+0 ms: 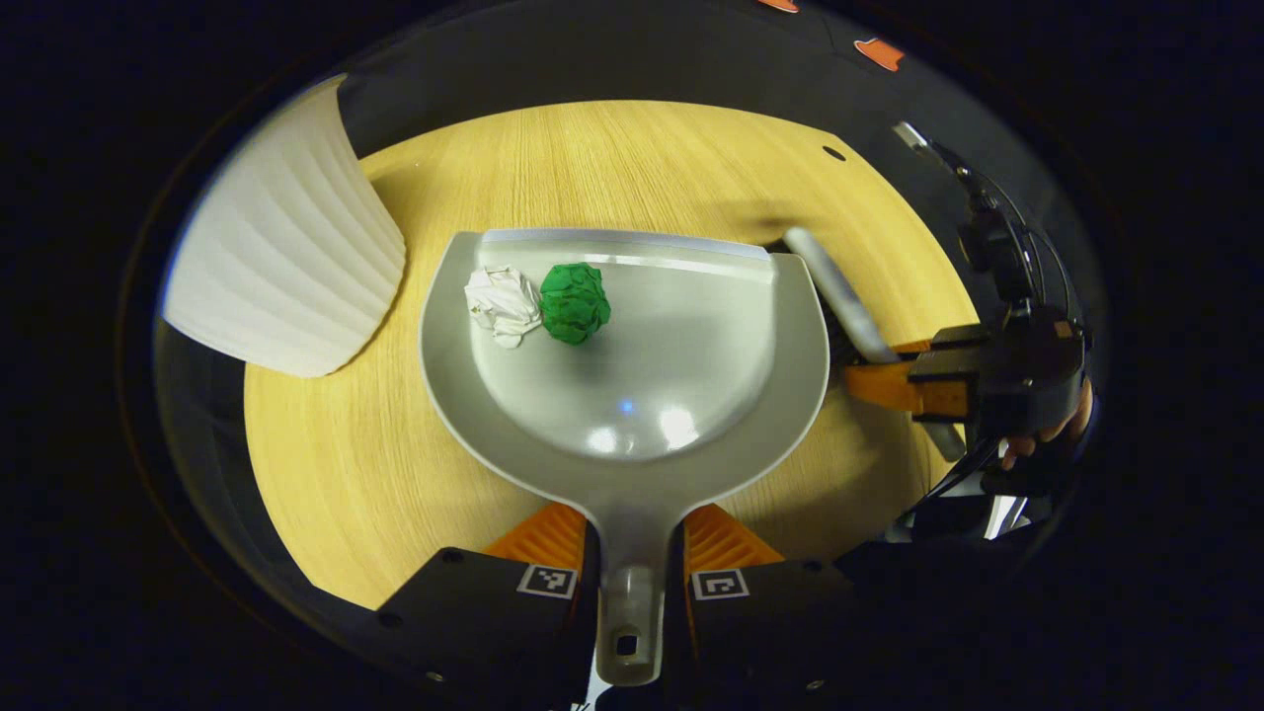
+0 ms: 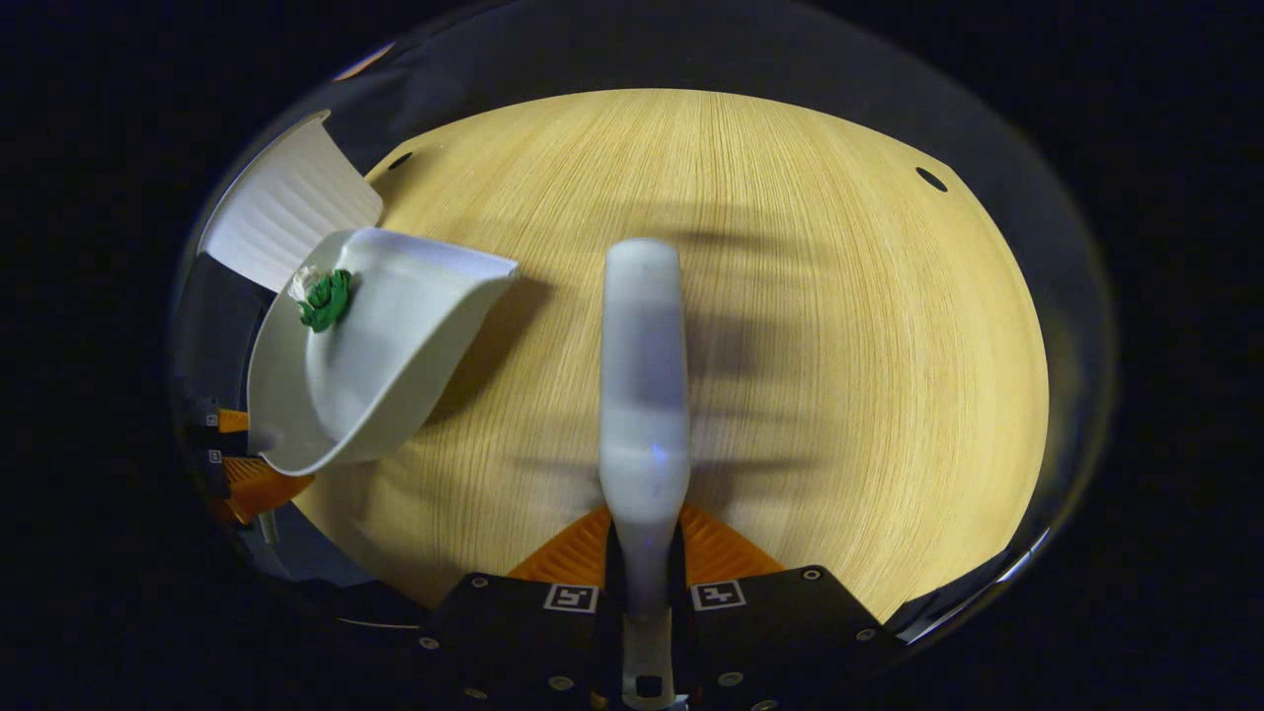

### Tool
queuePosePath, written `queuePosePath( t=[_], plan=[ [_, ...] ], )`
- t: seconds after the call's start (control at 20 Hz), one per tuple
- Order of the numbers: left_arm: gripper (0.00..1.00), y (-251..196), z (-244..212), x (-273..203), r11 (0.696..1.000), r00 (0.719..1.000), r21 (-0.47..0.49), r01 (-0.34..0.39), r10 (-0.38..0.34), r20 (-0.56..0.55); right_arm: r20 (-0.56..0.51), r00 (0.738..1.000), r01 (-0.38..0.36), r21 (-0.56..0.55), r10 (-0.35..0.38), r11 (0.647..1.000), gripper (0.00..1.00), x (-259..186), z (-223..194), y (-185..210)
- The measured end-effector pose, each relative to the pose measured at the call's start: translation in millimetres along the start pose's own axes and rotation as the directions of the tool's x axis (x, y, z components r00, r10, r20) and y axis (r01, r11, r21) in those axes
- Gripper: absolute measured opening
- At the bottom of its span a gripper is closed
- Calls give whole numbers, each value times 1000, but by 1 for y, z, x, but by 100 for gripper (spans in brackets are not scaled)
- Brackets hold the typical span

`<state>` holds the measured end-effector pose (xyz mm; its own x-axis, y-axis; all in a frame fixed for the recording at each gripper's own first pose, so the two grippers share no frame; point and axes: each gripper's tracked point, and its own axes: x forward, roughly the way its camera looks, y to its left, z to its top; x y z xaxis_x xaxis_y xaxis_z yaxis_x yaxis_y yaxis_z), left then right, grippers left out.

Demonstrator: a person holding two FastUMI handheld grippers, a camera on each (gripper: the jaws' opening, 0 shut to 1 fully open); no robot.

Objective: Pick up the small broom and dustpan from the desktop, sweep the trash into the dustpan with the broom, and then empty the trash into the garbage bin.

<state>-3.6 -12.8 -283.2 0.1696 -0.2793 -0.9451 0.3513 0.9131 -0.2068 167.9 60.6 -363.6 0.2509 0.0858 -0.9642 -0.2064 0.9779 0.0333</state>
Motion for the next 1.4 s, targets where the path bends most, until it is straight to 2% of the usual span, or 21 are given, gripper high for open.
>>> queuePosePath(
  t=[0.1,0.25,0.5,0.6,0.7,0.9,1.15,1.25,1.4],
  plan=[
    [28,-10,5,-15,1000,999,-25,-3,4,42,7,1000,27,-30,-26,999,19,12,-9,-1],
    [28,-15,17,-52,999,991,-49,-11,17,133,21,1000,25,-67,-23,997,19,27,-14,-2],
    [28,-19,45,-125,995,962,-103,-17,44,269,37,999,21,-97,-17,995,19,41,-9,-10],
    [28,-3,57,-157,991,950,-124,-44,80,302,38,999,16,-103,-12,995,19,43,-7,-10],
    [28,20,60,-181,985,945,-144,-92,132,299,42,999,8,-107,-3,994,19,43,-6,-10],
    [28,97,63,-227,960,930,-205,-189,242,276,47,999,-3,-95,7,995,20,42,-5,-9],
    [27,187,62,-255,919,910,-297,-258,335,245,44,999,-2,-79,5,997,19,46,1,-10],
    [27,215,62,-257,904,900,-303,-301,375,224,42,999,2,-77,1,997,19,46,3,-8],
    [28,249,58,-257,891,889,-258,-375,424,174,35,999,8,-78,-5,997,19,48,6,-7]
  ],
)
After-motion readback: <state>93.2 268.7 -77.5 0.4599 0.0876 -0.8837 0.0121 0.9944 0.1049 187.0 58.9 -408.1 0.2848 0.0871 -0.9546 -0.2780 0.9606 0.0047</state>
